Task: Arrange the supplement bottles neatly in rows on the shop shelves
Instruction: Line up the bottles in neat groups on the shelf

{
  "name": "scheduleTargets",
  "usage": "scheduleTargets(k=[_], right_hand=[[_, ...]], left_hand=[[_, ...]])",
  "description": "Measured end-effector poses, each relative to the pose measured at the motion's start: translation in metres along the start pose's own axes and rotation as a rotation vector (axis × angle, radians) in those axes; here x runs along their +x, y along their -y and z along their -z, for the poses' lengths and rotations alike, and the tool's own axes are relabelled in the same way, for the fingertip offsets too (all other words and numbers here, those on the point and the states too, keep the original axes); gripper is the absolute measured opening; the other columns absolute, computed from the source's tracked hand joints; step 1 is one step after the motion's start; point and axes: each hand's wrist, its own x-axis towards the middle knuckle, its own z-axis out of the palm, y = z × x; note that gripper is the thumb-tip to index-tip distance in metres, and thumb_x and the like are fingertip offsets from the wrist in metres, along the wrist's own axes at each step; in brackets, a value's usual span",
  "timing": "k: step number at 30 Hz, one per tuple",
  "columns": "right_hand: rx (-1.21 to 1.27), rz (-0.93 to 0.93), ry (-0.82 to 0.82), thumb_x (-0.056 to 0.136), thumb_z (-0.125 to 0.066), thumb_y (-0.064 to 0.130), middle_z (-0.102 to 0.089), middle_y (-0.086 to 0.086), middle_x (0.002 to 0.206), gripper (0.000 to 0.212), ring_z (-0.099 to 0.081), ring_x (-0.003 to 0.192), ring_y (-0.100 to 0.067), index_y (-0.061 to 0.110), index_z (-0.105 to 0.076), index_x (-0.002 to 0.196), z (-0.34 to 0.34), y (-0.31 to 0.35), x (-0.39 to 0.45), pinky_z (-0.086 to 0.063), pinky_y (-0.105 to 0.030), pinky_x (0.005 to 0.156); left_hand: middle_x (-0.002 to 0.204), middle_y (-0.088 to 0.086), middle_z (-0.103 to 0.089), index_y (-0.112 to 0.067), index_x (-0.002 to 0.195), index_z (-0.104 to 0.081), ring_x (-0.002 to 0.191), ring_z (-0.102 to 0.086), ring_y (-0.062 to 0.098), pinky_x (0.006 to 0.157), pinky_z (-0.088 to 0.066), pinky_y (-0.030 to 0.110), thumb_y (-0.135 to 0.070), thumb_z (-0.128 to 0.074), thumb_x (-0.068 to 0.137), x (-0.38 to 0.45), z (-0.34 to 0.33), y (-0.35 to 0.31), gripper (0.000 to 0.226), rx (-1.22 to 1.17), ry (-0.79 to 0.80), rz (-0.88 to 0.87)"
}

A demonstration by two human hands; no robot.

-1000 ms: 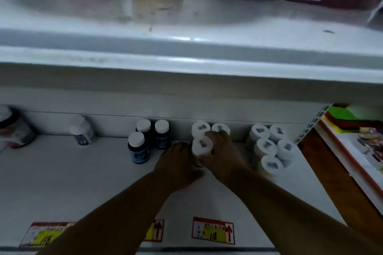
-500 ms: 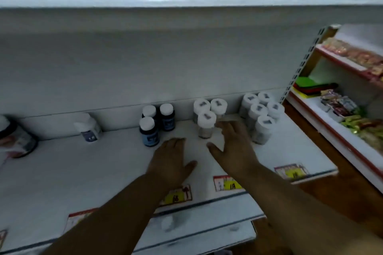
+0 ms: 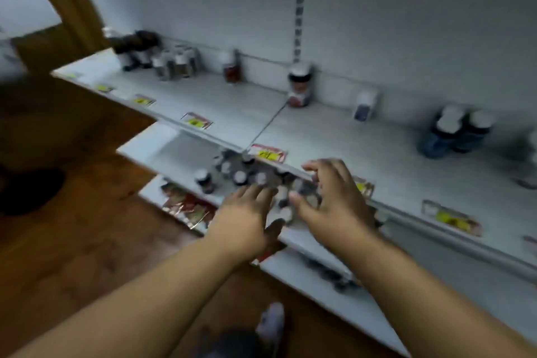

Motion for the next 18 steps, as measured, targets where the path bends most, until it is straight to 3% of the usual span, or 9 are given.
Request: scheduleTargets(k=[4,6,9,13,18], right_hand=[[0.094,0.062,0.137,0.087,-0.067,0.034,-0.042,0.013,0.117,0.04,-0.044,0.104,0.001,0.027,-0.051,0.123,-0.067,0.062,-0.005,-0.03,-0.001,0.081],[0.032,0.107,0.174,0.088,-0.065,0.037,-0.045,0.012,0.12,0.042,-0.045,0.109,-0.002,0.028,-0.05,0.126,-0.1,0.087,0.003,-0.032,-0.005,0.086],[0.01,0.097,0.187,0.088,-0.065,0.039,-0.045,0.014,0.123,0.043,-0.046,0.114,-0.004,0.03,-0.048,0.127,-0.153,0.123,0.025,-0.041,-0.024,0.098],[0.022,-0.022,0.161,0.087,-0.067,0.036,-0.041,0.018,0.115,0.04,-0.045,0.108,0.001,0.033,-0.047,0.122,-0.251,0.157,0.059,-0.039,-0.02,0.094],[0.039,-0.304,0.182,0.087,-0.067,0.036,-0.046,0.012,0.118,0.038,-0.05,0.105,-0.006,0.033,-0.049,0.12,-0.369,0.16,0.099,-0.05,-0.031,0.086]], left_hand=[[0.112,0.001,-0.059,-0.022,0.129,-0.051,0.104,-0.056,0.026,0.085,-0.048,0.039,-0.045,-0.057,0.08,-0.061,0.012,0.079,0.055,0.055,0.038,0.153],[0.12,-0.001,-0.057,-0.022,0.135,-0.047,0.109,-0.054,0.023,0.091,-0.046,0.038,-0.045,-0.057,0.082,-0.079,0.016,0.121,0.059,0.042,0.036,0.202],[0.127,-0.006,-0.053,-0.026,0.139,-0.041,0.116,-0.049,0.018,0.099,-0.042,0.036,-0.047,-0.054,0.085,-0.088,0.012,0.192,0.06,-0.009,0.011,0.24],[0.126,-0.003,-0.053,-0.024,0.137,-0.042,0.117,-0.049,0.02,0.099,-0.041,0.036,-0.049,-0.049,0.091,-0.07,0.008,0.299,0.053,-0.071,0.001,0.228],[0.135,-0.007,-0.051,-0.03,0.143,-0.037,0.122,-0.047,0.016,0.096,-0.04,0.03,-0.051,-0.048,0.092,-0.04,-0.008,0.408,0.056,-0.163,0.029,0.218]])
